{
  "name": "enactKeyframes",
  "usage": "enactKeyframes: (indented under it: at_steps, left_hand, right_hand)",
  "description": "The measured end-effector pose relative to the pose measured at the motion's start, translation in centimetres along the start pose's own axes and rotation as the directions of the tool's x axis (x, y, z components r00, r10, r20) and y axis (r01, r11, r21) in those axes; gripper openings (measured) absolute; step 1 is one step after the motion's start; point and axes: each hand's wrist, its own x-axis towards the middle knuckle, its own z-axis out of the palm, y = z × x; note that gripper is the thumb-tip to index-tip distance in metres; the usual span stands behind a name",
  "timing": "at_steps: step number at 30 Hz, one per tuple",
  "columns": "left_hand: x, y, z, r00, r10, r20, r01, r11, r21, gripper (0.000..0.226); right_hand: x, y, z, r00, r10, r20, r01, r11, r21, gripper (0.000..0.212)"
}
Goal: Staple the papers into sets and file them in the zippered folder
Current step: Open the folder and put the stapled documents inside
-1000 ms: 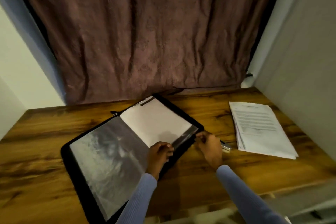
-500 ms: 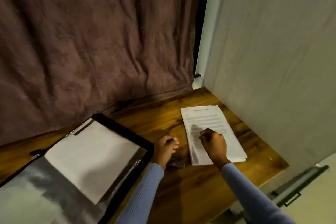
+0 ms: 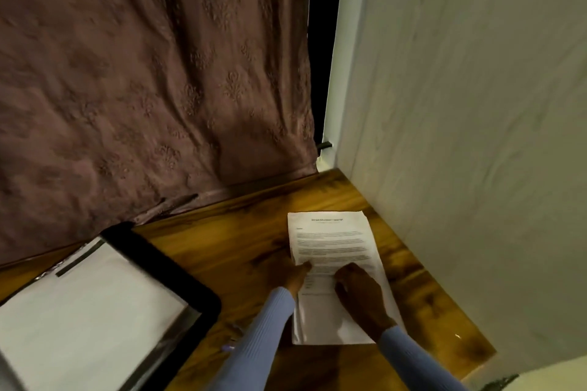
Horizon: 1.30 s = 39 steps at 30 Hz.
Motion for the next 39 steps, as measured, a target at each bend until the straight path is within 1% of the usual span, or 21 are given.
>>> enactKeyframes:
  at_steps: [1,3,5,7,9,11,14,16,17,19,21,22,25,27,29,30,32,34,35,37,39]
  left_hand:
    - [0.3,-0.1,0.4,1.0,0.005,-0.01,-0.005,1.0,-0.014,0.033]
    - [0.4,-0.2,0.7,0.999,0.027,-0.047,-0.026,0.999,0.025,0.025]
    - [0.6,-0.2,0.9,0.995,0.069,-0.067,-0.061,0.992,0.107,0.029]
    - [0.6,0.0,0.7,0.992,0.115,-0.053,-0.109,0.988,0.107,0.034]
    - [0.6,-0.1,0.1,0.99,0.135,-0.032,-0.134,0.991,0.011,0.035]
    - [0.6,-0.4,-1.1,0.991,0.128,-0.039,-0.131,0.988,-0.087,0.033]
    - [0.0,0.0,-3.0,0.996,0.084,-0.028,-0.088,0.966,-0.242,0.035]
    - [-0.7,0.6,-4.3,0.994,0.106,-0.021,-0.107,0.934,-0.34,0.024]
    - [-0.9,0.8,-5.0,0.993,0.117,-0.018,-0.115,0.922,-0.369,0.02]
    - [-1.2,1.1,-6.3,0.989,0.145,-0.034,-0.147,0.907,-0.395,0.021]
    - [-1.4,1.2,-7.8,0.98,0.186,-0.074,-0.2,0.886,-0.418,0.028]
    - [-1.6,1.1,-8.5,0.976,0.199,-0.088,-0.217,0.875,-0.433,0.03]
    - [-2.7,0.7,-10.7,0.975,0.179,-0.132,-0.22,0.869,-0.444,0.033]
    - [-3.5,-0.1,-12.3,0.972,0.161,-0.171,-0.22,0.873,-0.434,0.032]
    - [-4.5,-1.2,-13.8,0.967,0.162,-0.196,-0.232,0.876,-0.422,0.031]
    - [-5.5,-1.7,-14.8,0.964,0.165,-0.21,-0.241,0.875,-0.42,0.031]
    - [-7.9,-2.7,-16.5,0.955,0.188,-0.23,-0.269,0.875,-0.403,0.028]
    - [-10.5,-3.2,-17.8,0.96,0.188,-0.207,-0.259,0.878,-0.402,0.028]
    - [-12.0,-3.5,-18.8,0.968,0.167,-0.186,-0.232,0.876,-0.423,0.035]
    - [-14.7,-4.3,-20.5,0.985,0.091,-0.145,-0.151,0.859,-0.488,0.057]
    - [-17.0,-5.5,-22.0,0.992,0.062,-0.107,-0.109,0.843,-0.526,0.071]
  right_hand:
    - [0.0,0.4,0.4,0.999,-0.034,-0.024,0.034,0.999,0.003,0.024]
    - [-0.1,0.5,0.5,0.997,-0.065,-0.052,0.065,0.998,0.013,0.026]
    - [0.0,0.4,0.4,0.998,-0.038,-0.046,0.04,0.999,0.034,0.026]
    - [0.2,0.8,0.3,0.998,-0.021,-0.06,0.026,0.997,0.075,0.023]
    - [0.7,0.6,-0.2,0.993,-0.02,-0.112,0.033,0.993,0.116,0.016]
    - [1.4,0.5,-1.0,0.991,0.004,-0.137,0.032,0.964,0.263,0.019]
    - [2.9,0.4,-1.8,0.997,0.025,-0.071,0.008,0.904,0.428,0.026]
    - [3.8,0.2,-2.2,0.995,0.082,-0.053,-0.036,0.813,0.581,0.032]
    - [4.3,-0.2,-2.7,0.993,0.108,-0.043,-0.056,0.77,0.636,0.028]
    - [5.6,-1.2,-3.7,0.993,0.119,-0.018,-0.073,0.714,0.697,0.009]
    - [6.3,-2.3,-4.9,0.994,0.101,0.037,-0.094,0.654,0.75,0.011]
    - [6.3,-3.1,-5.5,0.996,0.064,0.059,-0.087,0.65,0.755,0.013]
    - [6.3,-5.8,-6.0,0.992,-0.074,0.099,-0.017,0.715,0.699,0.017]
    - [5.6,-8.3,-5.7,0.987,-0.105,0.12,0.002,0.76,0.65,0.022]
    - [4.6,-10.8,-4.9,0.978,-0.139,0.154,0.034,0.838,0.544,0.024]
    - [3.7,-12.4,-4.4,0.97,-0.177,0.166,0.079,0.877,0.474,0.024]
    - [1.4,-15.9,-3.6,0.955,-0.247,0.161,0.16,0.893,0.42,0.028]
    - [-1.0,-19.2,-2.9,0.943,-0.293,0.158,0.213,0.895,0.392,0.041]
    - [-2.3,-21.0,-2.3,0.937,-0.303,0.173,0.23,0.91,0.344,0.048]
    - [-4.7,-24.1,-1.3,0.923,-0.327,0.201,0.285,0.935,0.212,0.057]
    - [-7.1,-26.7,-0.2,0.904,-0.364,0.225,0.336,0.929,0.155,0.056]
